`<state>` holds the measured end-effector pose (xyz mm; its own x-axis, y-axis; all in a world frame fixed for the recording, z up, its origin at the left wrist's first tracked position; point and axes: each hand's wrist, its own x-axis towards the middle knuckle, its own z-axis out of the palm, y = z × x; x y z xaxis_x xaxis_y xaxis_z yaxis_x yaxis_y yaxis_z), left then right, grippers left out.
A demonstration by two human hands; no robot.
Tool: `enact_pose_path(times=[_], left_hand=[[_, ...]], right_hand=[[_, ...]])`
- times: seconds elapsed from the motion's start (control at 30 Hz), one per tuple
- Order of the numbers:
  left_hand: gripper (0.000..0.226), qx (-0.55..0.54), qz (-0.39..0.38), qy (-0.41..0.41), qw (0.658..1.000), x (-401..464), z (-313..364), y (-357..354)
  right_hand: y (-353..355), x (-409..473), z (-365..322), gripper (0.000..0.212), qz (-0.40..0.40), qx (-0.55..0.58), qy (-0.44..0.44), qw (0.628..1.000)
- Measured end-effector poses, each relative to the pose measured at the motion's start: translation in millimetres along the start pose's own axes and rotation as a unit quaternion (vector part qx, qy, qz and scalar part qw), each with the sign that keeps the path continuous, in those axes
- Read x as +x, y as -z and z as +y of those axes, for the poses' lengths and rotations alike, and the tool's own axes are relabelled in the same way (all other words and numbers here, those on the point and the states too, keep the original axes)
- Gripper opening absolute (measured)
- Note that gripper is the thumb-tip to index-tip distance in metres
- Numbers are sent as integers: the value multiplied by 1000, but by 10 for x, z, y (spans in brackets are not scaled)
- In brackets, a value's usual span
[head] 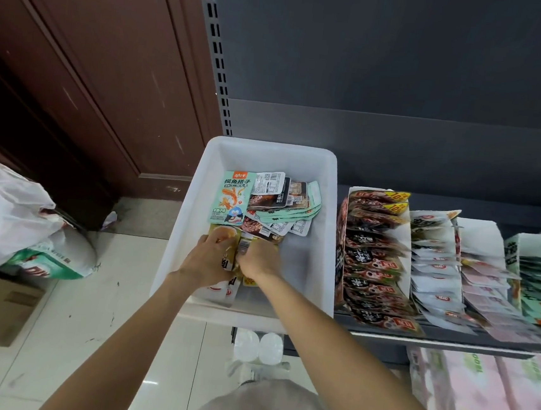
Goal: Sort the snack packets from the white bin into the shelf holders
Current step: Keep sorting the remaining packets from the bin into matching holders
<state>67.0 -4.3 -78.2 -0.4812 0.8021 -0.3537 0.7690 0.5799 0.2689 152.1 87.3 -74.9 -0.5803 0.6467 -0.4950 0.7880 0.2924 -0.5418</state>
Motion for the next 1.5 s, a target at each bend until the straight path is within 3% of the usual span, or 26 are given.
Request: enact_pose_path(times=[0.17,0.3,0.5,0.63,0.83,0.93,1.13,1.27,1.33,1.4,1.5], left_hand=[[65,-5,20,-7,1000,-33,50,45],[41,82,65,20,994,-11,141,12],[44,121,38,28,992,89,238,85],[43,58,14,14,998,33,131,124],[53,-23,-3,-20,1000,-66,104,56],[51,-52,-1,15,999,-58,121,48],[32,-132,8,19,991,-70,362,56],[39,-243,83,84,963,-141,326,192],[39,-369,140,106,913,-205,280,357],[40,-409,210,51,886,-325,319,539],[56,-248,272,-162,916,-483,541,815]], right_hand=[[-62,26,-26,26,55,9,-17,998],[-63,44,-17,35,62,1,-29,998],[-31,22,-31,26,55,-92,28,994],[-50,-17,-76,23,43,-128,30,990],[-70,-41,-100,23,45,-62,12,997],[-27,-65,-14,20,57,-31,12,998],[62,-118,66,43,35,67,-44,996],[277,-201,40,46,49,98,9,994],[536,-340,53,50,71,110,76,989],[885,-551,94,52,88,123,137,979],[1426,-903,188,42,97,102,222,965]])
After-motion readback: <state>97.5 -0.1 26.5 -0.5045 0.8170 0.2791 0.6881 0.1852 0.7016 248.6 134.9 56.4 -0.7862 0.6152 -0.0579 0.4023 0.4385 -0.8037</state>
